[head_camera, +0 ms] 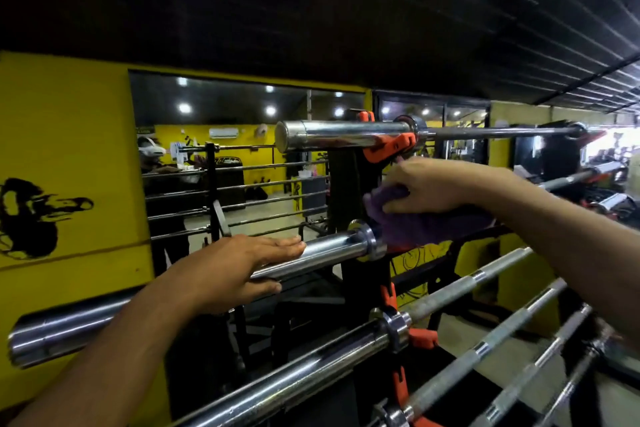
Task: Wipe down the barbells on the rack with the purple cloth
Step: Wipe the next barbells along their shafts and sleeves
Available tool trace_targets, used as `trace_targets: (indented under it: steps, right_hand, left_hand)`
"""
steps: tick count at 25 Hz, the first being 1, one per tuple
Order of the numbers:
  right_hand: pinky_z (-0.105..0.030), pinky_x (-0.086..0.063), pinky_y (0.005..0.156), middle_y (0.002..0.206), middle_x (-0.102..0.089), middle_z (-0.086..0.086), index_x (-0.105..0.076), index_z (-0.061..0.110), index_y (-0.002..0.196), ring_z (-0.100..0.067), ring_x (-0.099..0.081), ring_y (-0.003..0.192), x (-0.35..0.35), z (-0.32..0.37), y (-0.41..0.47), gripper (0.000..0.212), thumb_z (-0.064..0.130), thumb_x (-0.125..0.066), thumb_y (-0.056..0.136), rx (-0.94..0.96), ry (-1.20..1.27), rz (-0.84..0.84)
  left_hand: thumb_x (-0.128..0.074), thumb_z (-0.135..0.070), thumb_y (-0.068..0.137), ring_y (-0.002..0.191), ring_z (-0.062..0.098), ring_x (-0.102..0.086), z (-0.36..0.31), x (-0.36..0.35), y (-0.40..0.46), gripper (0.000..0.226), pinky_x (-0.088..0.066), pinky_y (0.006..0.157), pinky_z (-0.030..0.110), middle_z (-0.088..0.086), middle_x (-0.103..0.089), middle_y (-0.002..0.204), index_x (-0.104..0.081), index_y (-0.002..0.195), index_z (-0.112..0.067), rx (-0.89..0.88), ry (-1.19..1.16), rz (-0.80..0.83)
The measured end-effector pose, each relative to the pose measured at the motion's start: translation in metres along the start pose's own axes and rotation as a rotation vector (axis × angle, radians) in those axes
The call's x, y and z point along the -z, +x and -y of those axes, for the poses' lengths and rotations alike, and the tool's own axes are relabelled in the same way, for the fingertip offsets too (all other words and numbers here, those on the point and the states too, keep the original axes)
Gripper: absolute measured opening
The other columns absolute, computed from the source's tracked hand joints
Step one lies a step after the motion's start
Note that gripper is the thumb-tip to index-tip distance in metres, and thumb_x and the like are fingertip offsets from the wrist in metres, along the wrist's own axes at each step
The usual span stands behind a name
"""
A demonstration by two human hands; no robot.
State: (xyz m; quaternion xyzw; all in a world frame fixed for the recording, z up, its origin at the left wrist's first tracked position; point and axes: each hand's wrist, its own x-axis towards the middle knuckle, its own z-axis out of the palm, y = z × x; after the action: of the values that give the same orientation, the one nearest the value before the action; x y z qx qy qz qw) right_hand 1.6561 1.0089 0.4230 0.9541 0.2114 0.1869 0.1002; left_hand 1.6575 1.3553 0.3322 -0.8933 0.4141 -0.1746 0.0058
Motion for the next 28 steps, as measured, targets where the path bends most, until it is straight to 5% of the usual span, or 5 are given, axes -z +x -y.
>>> trace_targets:
  steps: [3, 5, 18, 21, 28]
  right_hand:
    - [-0.036, -0.049, 0.081, 0.11, -0.057, 0.002, -0.054, 0.021, 0.108, -0.021, -0.056, 0.096, -0.027, 0.035, 0.001, 0.028, 0.047, -0.048, 0.099, 0.036, 0.154, -0.481]
    - [-0.04, -0.051, 0.08, 0.115, -0.057, 0.0, -0.052, 0.021, 0.113, -0.025, -0.057, 0.1, -0.07, 0.062, 0.007, 0.036, 0.052, -0.039, 0.099, 0.058, 0.099, -0.434]
    - [-0.038, -0.059, 0.081, 0.108, -0.075, -0.011, -0.075, 0.014, 0.099, -0.027, -0.074, 0.087, -0.095, 0.047, 0.171, 0.045, 0.055, -0.064, 0.085, -0.272, 0.393, 0.772]
    - [-0.055, -0.052, 0.102, 0.115, -0.074, -0.012, -0.073, 0.01, 0.115, -0.034, -0.071, 0.108, -0.122, 0.045, 0.187, 0.055, 0.051, -0.068, 0.078, -0.321, 0.477, 0.957]
    - [-0.038, -0.051, 0.088, 0.118, -0.069, -0.005, -0.065, 0.025, 0.12, -0.028, -0.063, 0.101, -0.078, 0.05, 0.108, 0.044, 0.059, -0.055, 0.094, -0.151, 0.187, -0.08]
  left_hand:
    - [-0.059, -0.049, 0.095, 0.138, -0.014, -0.02, -0.001, -0.001, 0.0, 0.069, -0.025, 0.118, 0.025, -0.046, -0.012, 0.15, -0.016, 0.146, -0.063, 0.023, 0.001, 0.003]
    - [-0.06, -0.05, 0.094, 0.14, -0.01, -0.024, 0.001, -0.003, 0.0, 0.07, -0.027, 0.119, 0.029, -0.045, -0.012, 0.151, -0.016, 0.146, -0.063, 0.034, 0.003, -0.002]
    - [-0.056, -0.054, 0.094, 0.139, -0.017, -0.018, 0.001, -0.004, 0.0, 0.071, -0.03, 0.118, 0.028, -0.058, -0.002, 0.141, -0.005, 0.14, -0.072, -0.02, 0.041, -0.005]
    - [-0.052, -0.059, 0.094, 0.139, -0.018, -0.017, 0.008, -0.007, 0.0, 0.069, -0.03, 0.118, 0.026, -0.056, -0.001, 0.143, -0.004, 0.141, -0.072, -0.04, 0.038, -0.018]
    - [-0.054, -0.058, 0.093, 0.14, -0.015, -0.02, 0.008, -0.005, 0.001, 0.066, -0.026, 0.119, 0.025, -0.047, -0.013, 0.148, -0.014, 0.146, -0.063, -0.048, 0.036, -0.022]
